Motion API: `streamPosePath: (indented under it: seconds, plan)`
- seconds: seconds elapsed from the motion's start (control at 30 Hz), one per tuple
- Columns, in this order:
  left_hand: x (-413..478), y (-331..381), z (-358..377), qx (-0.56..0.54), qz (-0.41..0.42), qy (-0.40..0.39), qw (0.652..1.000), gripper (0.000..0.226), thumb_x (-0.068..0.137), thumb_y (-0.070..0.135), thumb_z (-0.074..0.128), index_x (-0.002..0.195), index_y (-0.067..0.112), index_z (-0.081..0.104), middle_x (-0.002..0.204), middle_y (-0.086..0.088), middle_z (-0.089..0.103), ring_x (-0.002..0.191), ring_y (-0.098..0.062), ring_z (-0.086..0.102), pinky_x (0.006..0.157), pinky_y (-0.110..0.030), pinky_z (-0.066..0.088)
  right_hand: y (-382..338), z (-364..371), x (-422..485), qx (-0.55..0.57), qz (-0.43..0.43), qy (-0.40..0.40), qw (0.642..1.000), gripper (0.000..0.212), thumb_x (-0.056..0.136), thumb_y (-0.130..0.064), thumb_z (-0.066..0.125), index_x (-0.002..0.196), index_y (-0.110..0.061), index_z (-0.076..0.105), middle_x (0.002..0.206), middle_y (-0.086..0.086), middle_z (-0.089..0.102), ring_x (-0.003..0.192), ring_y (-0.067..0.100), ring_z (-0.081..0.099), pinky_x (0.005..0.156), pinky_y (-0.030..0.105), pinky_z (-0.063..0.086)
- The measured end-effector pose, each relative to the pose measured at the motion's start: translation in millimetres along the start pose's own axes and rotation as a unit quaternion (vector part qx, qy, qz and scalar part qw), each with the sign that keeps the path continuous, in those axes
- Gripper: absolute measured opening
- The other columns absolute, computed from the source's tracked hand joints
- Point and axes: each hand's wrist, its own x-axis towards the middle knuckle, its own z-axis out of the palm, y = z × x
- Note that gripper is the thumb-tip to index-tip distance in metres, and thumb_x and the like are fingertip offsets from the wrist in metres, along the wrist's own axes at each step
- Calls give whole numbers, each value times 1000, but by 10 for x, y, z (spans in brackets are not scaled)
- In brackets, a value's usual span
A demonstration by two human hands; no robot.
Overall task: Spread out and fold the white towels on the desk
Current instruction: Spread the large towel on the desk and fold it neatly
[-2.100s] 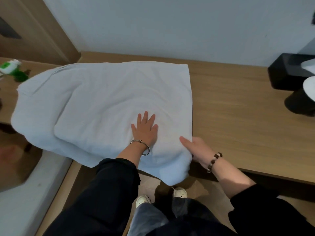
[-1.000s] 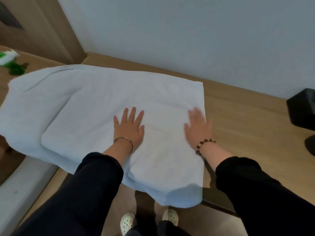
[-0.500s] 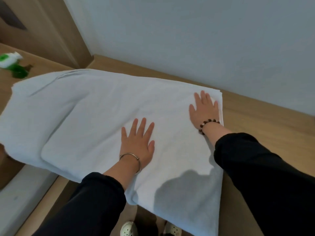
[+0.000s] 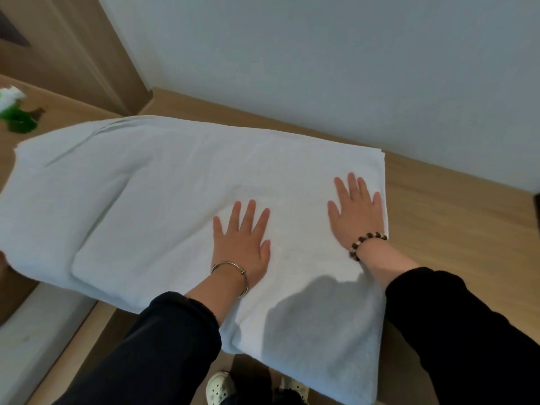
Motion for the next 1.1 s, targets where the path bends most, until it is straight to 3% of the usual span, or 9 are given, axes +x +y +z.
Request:
streamPosePath:
  seconds: [0.17, 0.3, 0.47, 0.53, 0.63, 0.77, 0.9, 1.1]
  plan:
    - [21, 208, -15, -5, 5, -9, 1000, 61, 86, 45, -3, 142, 33, -25, 154, 4, -23, 141, -27, -25, 110, -58, -7, 176, -63, -74, -29, 20, -30, 999, 56, 99, -39, 13, 152, -27, -4, 159, -1, -12, 146, 17, -10, 118, 45, -2]
    - [40, 296, -112, -17, 10, -33, 999, 62, 94, 42, 12, 147, 29, -17, 155, 4, -22, 142, -26, -23, 112, -54, -7, -113, -123, -132, -32, 68, -62, 995, 57, 100, -32, 13, 151, -18, -9, 158, 5, -16, 146, 23, -12, 117, 46, -3]
    - [-92, -132, -344, -38, 69, -51, 996, 61, 96, 29, 32, 151, 19, 6, 159, 1, -8, 145, -19, -10, 116, -46, -1, -703, -188, -313, -9, 11, -67, 998, 58, 102, -31, 17, 151, -14, -9, 157, 6, -18, 145, 24, -14, 118, 45, -2]
    - [-210, -494, -413, -10, 35, -18, 999, 59, 95, 24, 35, 150, 21, 13, 159, 0, -3, 146, -21, -7, 115, -49, 1, -1032, -237, -336, 2, -14, -61, 998, 58, 102, -30, 17, 151, -14, -9, 157, 7, -18, 145, 24, -14, 118, 45, -2]
    - [-364, -1113, -453, 8, -64, 14, 998, 59, 97, 27, 32, 151, 25, 7, 159, -1, -3, 145, -23, -9, 114, -51, 1, -1646, -313, -296, 19, -70, -52, 996, 58, 102, -31, 19, 151, -14, -7, 158, 6, -16, 146, 24, -13, 117, 46, 0]
    - [-326, -1900, -471, 7, -147, -15, 989, 56, 99, 38, 19, 151, 27, -1, 159, 1, -8, 145, -25, -10, 113, -54, 5, -2499, -304, -156, 46, -127, -62, 989, 58, 102, -35, 18, 151, -17, -7, 158, 5, -17, 145, 23, -13, 117, 47, -1]
    - [-201, -2310, -391, 0, -109, -67, 992, 58, 99, 43, 18, 149, 31, -9, 157, 2, -18, 144, -23, -16, 114, -53, 4, -2952, -70, -26, 40, -141, -106, 984, 57, 101, -39, 15, 151, -23, -8, 158, 2, -18, 145, 21, -15, 116, 50, -3]
    - [-27, -2306, -358, -35, -51, -69, 996, 60, 98, 37, 23, 149, 32, -9, 157, 5, -15, 144, -19, -14, 115, -47, 2, -2844, 186, 23, -10, -112, -66, 991, 59, 96, -47, 14, 151, -32, -2, 159, -4, -12, 145, 17, -14, 113, 54, -4]
